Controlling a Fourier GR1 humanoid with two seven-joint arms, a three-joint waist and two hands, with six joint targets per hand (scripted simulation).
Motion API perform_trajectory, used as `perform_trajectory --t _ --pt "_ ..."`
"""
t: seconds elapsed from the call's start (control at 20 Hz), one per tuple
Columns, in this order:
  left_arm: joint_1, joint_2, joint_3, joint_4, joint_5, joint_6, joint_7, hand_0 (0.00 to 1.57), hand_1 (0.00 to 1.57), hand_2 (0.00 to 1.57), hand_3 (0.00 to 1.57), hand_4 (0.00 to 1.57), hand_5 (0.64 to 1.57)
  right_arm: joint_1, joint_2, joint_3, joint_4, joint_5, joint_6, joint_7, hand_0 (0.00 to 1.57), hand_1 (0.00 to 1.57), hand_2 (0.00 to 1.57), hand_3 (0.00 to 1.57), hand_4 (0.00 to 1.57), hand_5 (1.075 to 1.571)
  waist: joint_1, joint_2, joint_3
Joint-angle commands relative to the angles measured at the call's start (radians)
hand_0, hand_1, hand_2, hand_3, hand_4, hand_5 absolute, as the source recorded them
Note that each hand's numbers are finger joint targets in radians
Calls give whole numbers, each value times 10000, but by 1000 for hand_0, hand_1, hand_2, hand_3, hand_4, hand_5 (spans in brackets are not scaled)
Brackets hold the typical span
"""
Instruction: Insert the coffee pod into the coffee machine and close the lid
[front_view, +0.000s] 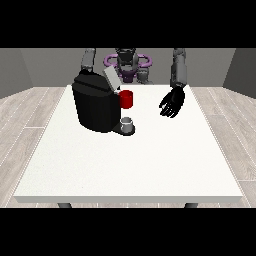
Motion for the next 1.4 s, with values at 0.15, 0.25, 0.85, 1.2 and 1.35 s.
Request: perform_trajectory --t 0.15,0.25,0.85,1.2,1.35 --pt "-505 260 -735 999 -1331 -179 -63 872 872 1024 880 339 1571 -131 134 370 428 280 -213 -20 0 0 0 0 0 1571 -104 88 1" --pt "-356 548 -761 1139 -1574 -133 -299 877 877 1003 820 284 1571 -216 -32 -115 772 -10 -6 -284 0 0 0 0 0 1571 155 126 2" --pt "-1106 -228 -333 2253 -1970 50 -615 1190 1190 1287 1216 506 1571 -78 -238 -568 1386 -647 456 -516 0 0 0 0 0 1571 -26 -499 -1" --pt "-2007 -598 16 1731 -1020 -2097 -618 1447 1447 1431 1354 530 1571 -338 -279 -838 2618 -182 -196 -366 0 0 0 0 0 1571 589 -1343 5" --pt "-2277 -384 129 1810 -1060 -2468 -545 1403 1403 1395 1319 502 1571 -3 -511 -547 2594 203 -74 -337 0 0 0 0 0 1571 327 -1604 2"
